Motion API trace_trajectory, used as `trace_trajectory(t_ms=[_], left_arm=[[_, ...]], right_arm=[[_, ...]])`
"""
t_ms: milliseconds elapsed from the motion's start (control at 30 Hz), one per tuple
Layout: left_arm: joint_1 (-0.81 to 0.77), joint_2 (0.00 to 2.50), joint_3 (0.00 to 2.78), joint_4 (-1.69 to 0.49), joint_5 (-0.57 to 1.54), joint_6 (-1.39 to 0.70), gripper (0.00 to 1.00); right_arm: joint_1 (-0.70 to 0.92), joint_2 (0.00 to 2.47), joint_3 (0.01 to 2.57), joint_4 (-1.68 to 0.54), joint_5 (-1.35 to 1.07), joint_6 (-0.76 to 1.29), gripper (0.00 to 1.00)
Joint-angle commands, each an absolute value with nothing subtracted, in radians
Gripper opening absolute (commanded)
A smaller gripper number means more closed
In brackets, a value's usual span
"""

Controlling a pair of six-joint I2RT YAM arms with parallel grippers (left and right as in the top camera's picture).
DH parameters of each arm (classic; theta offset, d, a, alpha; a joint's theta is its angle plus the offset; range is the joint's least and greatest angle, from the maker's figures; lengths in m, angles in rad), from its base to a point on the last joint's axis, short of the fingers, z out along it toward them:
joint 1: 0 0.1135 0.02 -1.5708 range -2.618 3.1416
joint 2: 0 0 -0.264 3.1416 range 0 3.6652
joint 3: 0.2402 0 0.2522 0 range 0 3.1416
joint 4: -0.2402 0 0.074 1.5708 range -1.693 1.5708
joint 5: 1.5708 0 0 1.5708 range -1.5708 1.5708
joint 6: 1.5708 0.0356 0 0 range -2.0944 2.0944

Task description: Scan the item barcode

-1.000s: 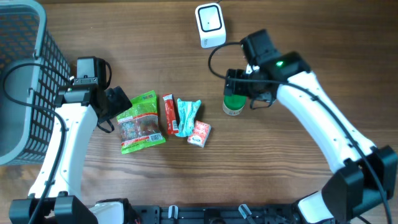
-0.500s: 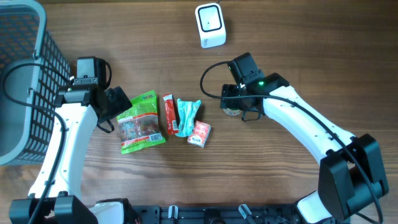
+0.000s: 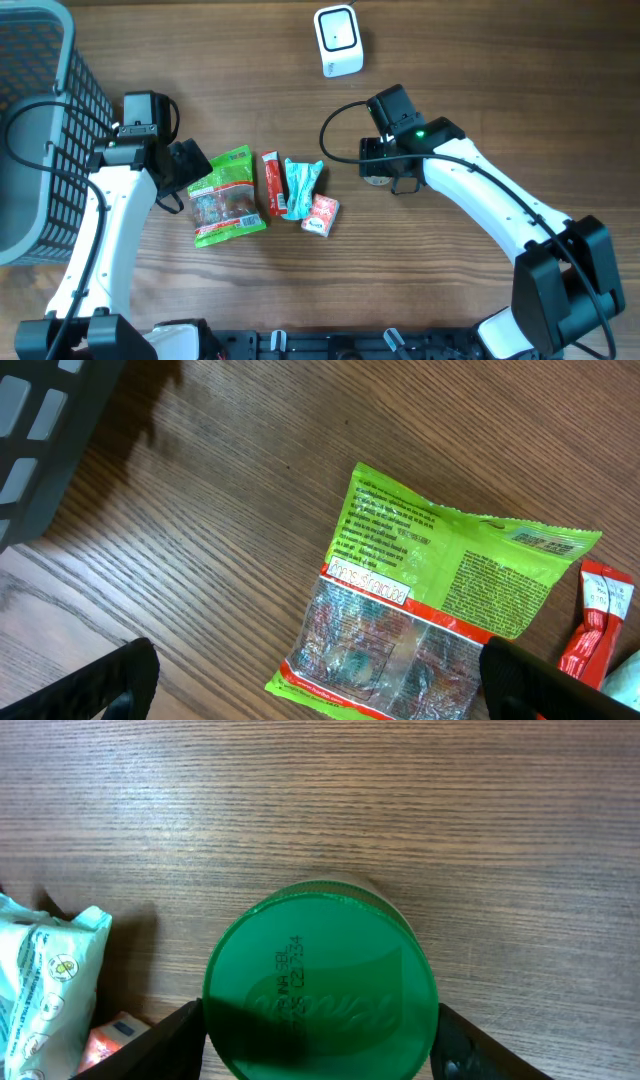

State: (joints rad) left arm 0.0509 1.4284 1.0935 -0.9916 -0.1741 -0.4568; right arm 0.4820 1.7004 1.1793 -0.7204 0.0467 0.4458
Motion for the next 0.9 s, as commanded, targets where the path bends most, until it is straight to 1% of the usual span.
trace_trajectory(t_ms=[0, 100, 200, 267, 333, 367, 467, 500, 600, 700, 800, 867], left_arm=[[0.056, 1.425, 1.108, -0.992, -0.172, -0.449, 1.0], [0.055, 1.425, 1.107, -0.992, -0.172, -0.449, 1.0], [0.056, 1.425, 1.108, -0.992, -0.172, -0.449, 1.0], [0.056, 1.425, 1.108, -0.992, -0.172, -0.449, 1.0], [0.055, 1.425, 1.108, -0.992, -0.172, -0.449, 1.0], [0.056, 1.425, 1.107, -0.992, -0.172, -0.449, 1.0], [0.056, 1.425, 1.108, -0.992, -0.172, -0.449, 1.0], [0.056, 1.425, 1.108, -0.992, -0.172, -0.449, 1.0], [0.056, 1.425, 1.108, -0.992, -0.172, -0.449, 1.0], [0.055, 1.425, 1.108, -0.992, -0.172, -0.449, 1.0], [0.056, 1.425, 1.108, -0.992, -0.172, -0.449, 1.0], [0.056, 1.425, 1.108, -0.992, -0.172, -0.449, 1.0]], right_arm=[[0.485, 1.711, 1.169, -0.734, 0.071, 0.307, 0.7], [0.485, 1.711, 1.169, -0.738, 0.072, 0.172, 0.69], [0.485, 1.711, 1.169, -0.738, 0.099, 0.131, 0.71], [0.485, 1.711, 1.171, -0.738, 0.089, 0.131, 0.81], [0.485, 1.709, 1.199, -0.76, 0.078, 0.131, 0.85], [0.485, 1.707, 1.233, -0.793, 0.078, 0.136, 0.89], [0.485, 1.705, 1.385, -0.924, 0.046, 0.167, 0.98], [0.485, 1.705, 1.417, -0.948, 0.03, 0.167, 1.0], [0.485, 1.704, 1.477, -0.971, 0.002, 0.149, 1.0], [0.481, 1.712, 1.472, -0.986, -0.001, 0.156, 0.99], [0.474, 1.732, 1.458, -0.989, -0.001, 0.191, 0.95], [0.474, 1.765, 1.441, -0.983, -0.001, 0.189, 0.95]])
